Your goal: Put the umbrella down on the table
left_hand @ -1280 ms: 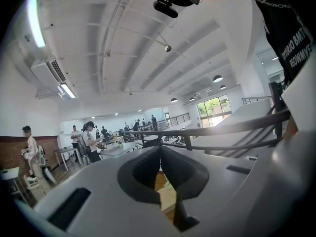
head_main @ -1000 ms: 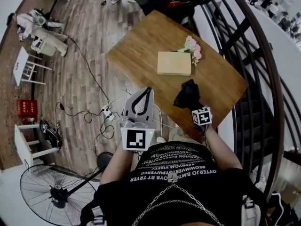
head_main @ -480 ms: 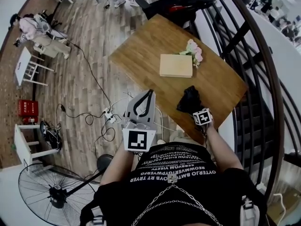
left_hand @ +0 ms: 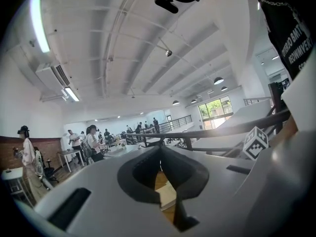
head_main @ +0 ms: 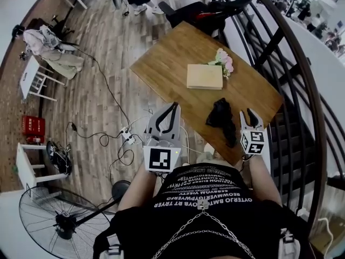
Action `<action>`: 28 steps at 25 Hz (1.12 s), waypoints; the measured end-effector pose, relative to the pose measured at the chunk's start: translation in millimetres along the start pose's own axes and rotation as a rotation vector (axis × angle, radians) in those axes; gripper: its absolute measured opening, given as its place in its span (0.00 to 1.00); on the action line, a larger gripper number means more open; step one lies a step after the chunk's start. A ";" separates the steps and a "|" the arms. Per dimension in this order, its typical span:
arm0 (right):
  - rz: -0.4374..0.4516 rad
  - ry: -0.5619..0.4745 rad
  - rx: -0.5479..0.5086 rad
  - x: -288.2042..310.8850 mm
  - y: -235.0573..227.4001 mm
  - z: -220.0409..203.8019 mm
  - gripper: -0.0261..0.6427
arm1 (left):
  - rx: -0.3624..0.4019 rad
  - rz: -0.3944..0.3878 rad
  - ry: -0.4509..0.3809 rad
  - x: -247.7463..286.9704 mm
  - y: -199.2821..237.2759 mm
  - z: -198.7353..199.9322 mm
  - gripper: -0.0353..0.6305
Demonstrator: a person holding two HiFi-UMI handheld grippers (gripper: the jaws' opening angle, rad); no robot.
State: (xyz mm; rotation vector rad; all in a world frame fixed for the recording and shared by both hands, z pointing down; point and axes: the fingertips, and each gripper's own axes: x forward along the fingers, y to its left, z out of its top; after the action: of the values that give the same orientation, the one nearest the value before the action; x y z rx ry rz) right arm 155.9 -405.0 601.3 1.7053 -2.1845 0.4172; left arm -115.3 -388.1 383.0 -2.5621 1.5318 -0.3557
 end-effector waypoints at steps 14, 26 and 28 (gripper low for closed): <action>0.034 -0.342 -0.186 -105.7 60.5 167.1 0.06 | -0.019 0.015 -0.081 -37.5 -1.7 17.3 0.10; 0.043 -0.286 -0.176 -106.5 68.7 155.2 0.06 | -0.023 -0.013 -0.073 -43.3 -8.3 10.7 0.10; 0.048 -0.285 -0.180 -106.3 70.7 156.5 0.06 | -0.023 -0.013 -0.073 -42.8 -7.5 11.3 0.10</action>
State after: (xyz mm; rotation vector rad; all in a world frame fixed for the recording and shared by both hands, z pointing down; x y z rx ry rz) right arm 98.0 -362.5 412.5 1.7024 -2.3802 -0.0150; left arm -125.3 -346.9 368.2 -2.5732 1.5040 -0.2447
